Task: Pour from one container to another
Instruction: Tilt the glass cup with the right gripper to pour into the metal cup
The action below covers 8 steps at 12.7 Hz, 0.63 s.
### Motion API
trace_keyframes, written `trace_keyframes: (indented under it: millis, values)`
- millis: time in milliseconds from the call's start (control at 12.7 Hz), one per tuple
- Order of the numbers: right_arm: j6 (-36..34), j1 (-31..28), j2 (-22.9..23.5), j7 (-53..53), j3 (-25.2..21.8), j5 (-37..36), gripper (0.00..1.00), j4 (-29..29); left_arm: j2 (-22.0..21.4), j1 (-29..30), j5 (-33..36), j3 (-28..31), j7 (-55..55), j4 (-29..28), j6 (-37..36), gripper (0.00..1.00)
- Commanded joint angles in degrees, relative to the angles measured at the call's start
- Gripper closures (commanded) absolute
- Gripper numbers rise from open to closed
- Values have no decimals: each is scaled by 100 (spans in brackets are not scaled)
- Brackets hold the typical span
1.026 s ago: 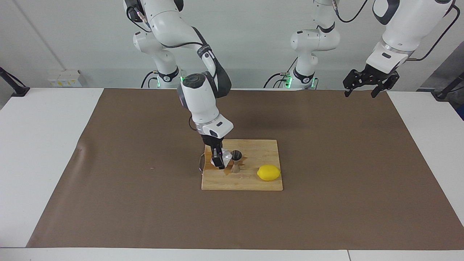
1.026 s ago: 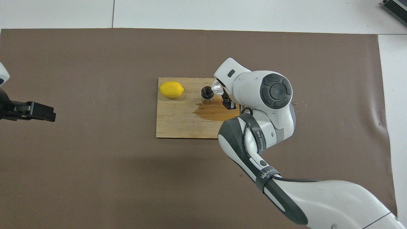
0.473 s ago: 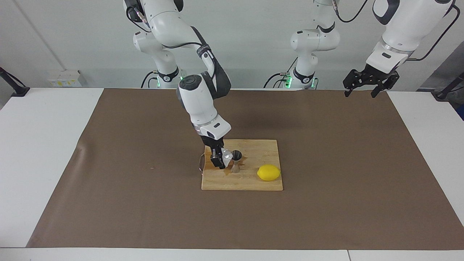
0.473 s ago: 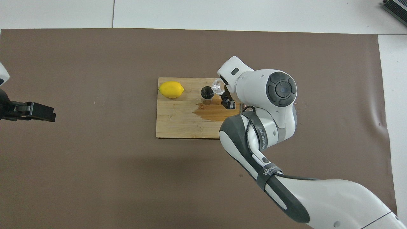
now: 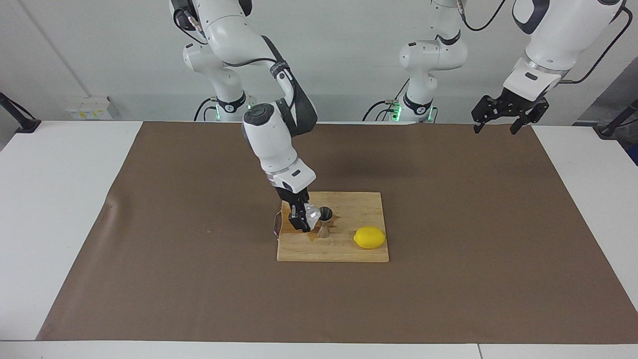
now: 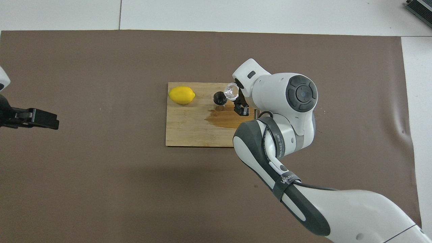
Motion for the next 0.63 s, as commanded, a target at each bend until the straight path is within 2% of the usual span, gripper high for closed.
trace_keyframes:
  millis: [0, 552]
  values:
    - [119, -93, -68, -408, 52, 436, 64, -74, -121, 3, 57, 7, 40, -87, -65, 0]
    - [40, -391, -86, -979, 52, 806, 64, -74, -121, 3, 65, 7, 40, -87, -74, 0]
